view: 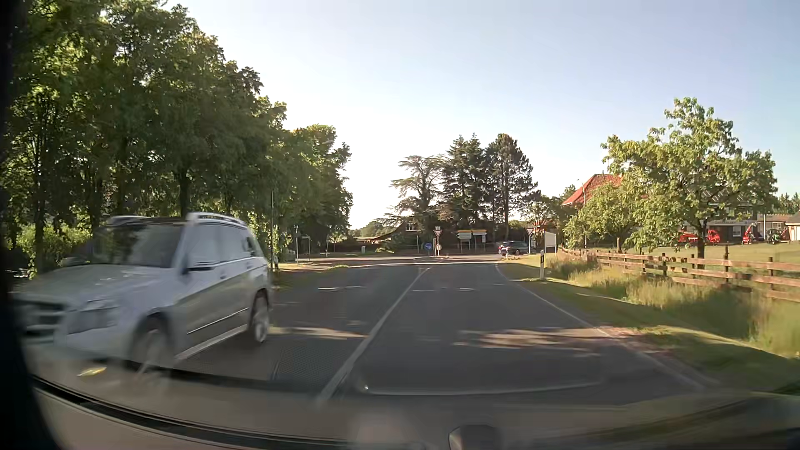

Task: Follow the waypoints while adhering to traffic rules and regulations

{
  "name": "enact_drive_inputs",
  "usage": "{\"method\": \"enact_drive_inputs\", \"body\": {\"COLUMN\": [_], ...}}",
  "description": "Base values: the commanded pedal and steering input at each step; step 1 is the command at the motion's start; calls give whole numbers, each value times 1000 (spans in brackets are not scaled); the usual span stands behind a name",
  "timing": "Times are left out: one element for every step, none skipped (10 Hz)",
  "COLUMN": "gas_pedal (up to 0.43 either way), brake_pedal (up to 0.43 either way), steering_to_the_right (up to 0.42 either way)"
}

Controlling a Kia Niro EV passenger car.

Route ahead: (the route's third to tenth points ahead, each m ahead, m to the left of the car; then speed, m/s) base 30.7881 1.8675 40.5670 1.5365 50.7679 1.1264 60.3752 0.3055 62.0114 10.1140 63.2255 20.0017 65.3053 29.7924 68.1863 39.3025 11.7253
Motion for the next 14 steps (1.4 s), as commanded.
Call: {"method": "enact_drive_inputs", "body": {"gas_pedal": [0, 0, 0, 0, 0, 0, 0, 0, 0, 0, 0, 0, 0, 0], "brake_pedal": [6, 6, 6, 6, 6, 6, 6, 6, 6, 6, 6, 6, 6, 6], "steering_to_the_right": [18, 18, 18, 18, 18, 18, 18, 18, 18, 18, 18, 17, 18, 18]}}
